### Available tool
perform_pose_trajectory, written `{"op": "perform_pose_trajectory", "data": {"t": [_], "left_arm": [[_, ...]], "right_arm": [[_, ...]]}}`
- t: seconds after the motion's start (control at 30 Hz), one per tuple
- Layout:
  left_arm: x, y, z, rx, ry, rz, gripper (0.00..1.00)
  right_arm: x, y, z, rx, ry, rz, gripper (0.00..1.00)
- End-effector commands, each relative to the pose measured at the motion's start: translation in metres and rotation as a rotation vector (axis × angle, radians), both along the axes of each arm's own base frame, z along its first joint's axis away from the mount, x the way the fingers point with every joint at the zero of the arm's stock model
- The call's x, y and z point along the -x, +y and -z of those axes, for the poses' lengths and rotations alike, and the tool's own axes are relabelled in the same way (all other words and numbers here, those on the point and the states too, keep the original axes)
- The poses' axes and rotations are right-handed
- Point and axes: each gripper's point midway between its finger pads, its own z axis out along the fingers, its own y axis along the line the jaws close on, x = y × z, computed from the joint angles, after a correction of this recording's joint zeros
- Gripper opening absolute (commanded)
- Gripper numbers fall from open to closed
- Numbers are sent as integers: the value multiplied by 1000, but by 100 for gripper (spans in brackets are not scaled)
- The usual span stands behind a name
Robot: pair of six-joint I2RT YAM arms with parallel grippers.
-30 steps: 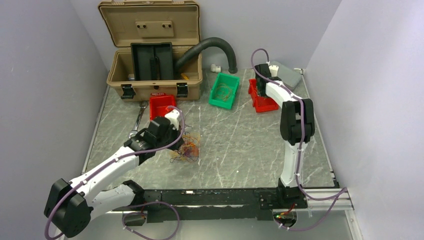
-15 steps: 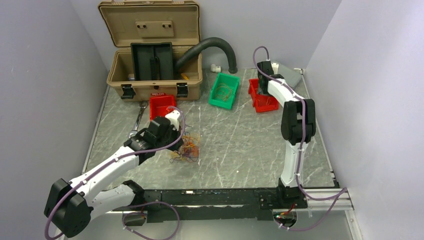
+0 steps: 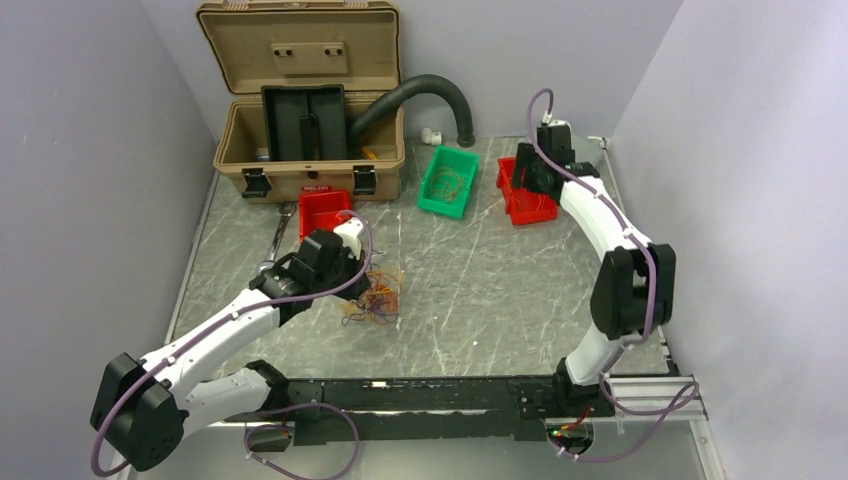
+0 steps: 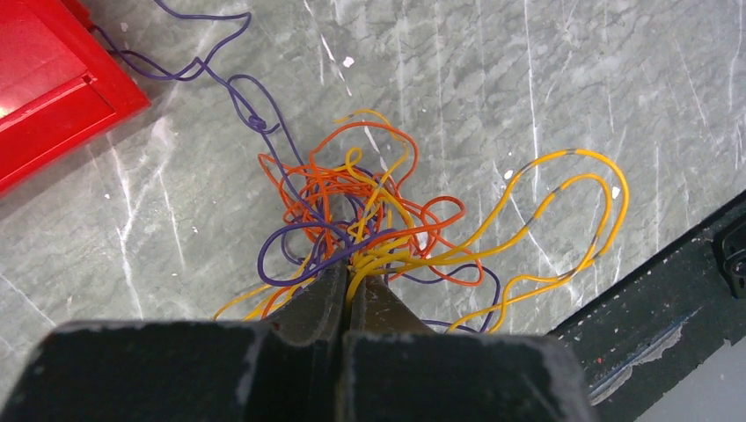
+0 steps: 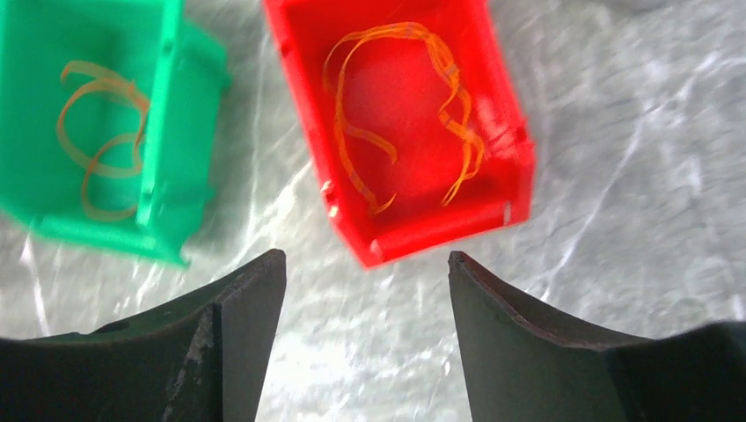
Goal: Untangle the cables
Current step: Place the cable in the bin, then untie the cable.
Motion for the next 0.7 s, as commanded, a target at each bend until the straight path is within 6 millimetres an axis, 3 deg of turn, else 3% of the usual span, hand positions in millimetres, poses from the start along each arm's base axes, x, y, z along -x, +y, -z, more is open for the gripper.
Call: {"op": "perform_pose_trajectory", "data": {"t": [0.0, 0.13, 0.27, 0.37, 0.53, 0.67], "left_arm": [[-5, -19, -23, 73, -46, 66, 1], [-1, -32, -28, 129, -52, 126, 3], [7, -48, -36, 217, -66, 214, 4], [8, -54, -36, 242, -61, 233, 5], [9, -56, -33, 248, -47, 237, 5], [9, -57, -30, 245, -33, 231, 5]], "right_arm": [[33, 49, -21, -179, -84, -230, 71], [73, 89, -15, -271, -106, -362, 71], [125, 147, -6, -306, -156, -568, 73], [159, 173, 4, -348, -211, -648, 74], [201, 177, 23, -465, -273, -679, 75], [216, 179, 26, -504, -308, -721, 76]]}}
